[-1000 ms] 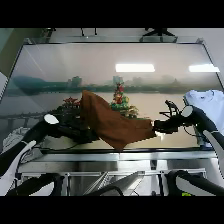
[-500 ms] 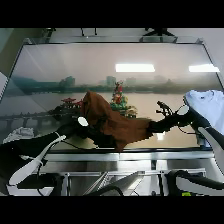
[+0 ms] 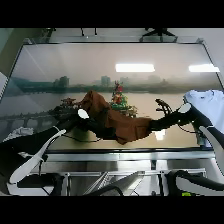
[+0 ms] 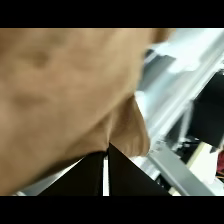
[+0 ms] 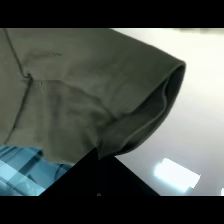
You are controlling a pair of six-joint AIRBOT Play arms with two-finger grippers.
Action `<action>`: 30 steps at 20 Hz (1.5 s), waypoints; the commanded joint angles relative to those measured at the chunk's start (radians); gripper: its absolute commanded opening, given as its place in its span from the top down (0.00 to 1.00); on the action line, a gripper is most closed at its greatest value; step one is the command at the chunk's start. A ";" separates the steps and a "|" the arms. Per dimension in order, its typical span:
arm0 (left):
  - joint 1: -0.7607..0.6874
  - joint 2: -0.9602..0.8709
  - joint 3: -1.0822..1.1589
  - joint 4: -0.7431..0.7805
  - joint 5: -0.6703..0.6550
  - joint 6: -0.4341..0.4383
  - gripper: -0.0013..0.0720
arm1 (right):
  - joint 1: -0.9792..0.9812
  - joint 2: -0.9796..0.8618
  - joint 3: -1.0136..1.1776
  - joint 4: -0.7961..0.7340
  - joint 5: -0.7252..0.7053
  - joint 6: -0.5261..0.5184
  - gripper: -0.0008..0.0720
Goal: Fold the shirts.
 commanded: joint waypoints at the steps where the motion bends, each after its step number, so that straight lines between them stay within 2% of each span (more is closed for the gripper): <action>1: 0.066 0.121 0.015 -0.001 -0.048 0.001 0.97 | -0.042 0.061 0.098 0.013 0.057 -0.003 0.97; 4: 0.179 0.300 0.113 -0.002 -0.133 -0.010 0.97 | -0.100 0.192 0.249 0.124 0.132 0.005 0.97; 7: 0.288 0.458 0.285 -0.001 -0.176 -0.048 0.97 | -0.105 0.375 0.391 0.203 0.138 -0.002 0.97; 13: 0.449 0.665 0.669 0.001 -0.190 -0.069 0.97 | -0.105 0.668 0.661 0.293 0.001 -0.018 0.97; 16: 0.496 0.638 0.929 0.001 -0.229 -0.079 0.97 | -0.105 0.715 0.785 0.355 -0.047 -0.101 0.97; 19: 0.561 0.498 1.280 -0.001 -0.322 -0.175 0.97 | -0.105 0.700 0.924 0.344 -0.108 -0.148 0.97; 21: 0.613 0.415 1.423 -0.003 -0.335 -0.201 0.97 | -0.105 0.660 0.994 0.323 -0.120 -0.149 0.97; 23: 0.638 0.370 1.376 -0.010 -0.343 -0.203 0.97 | -0.105 0.600 0.999 0.323 -0.091 -0.148 0.97; 24: 0.636 0.362 1.273 -0.011 -0.341 -0.193 0.97 | -0.105 0.547 0.999 0.327 -0.045 -0.147 0.97; 27: 0.594 0.314 0.919 -0.007 -0.318 -0.042 0.97 | -0.055 0.328 0.995 0.324 0.089 -0.115 0.97; 30: 0.572 0.148 0.756 -0.007 -0.307 0.065 0.97 | 0.051 0.074 0.956 0.211 0.097 -0.046 0.97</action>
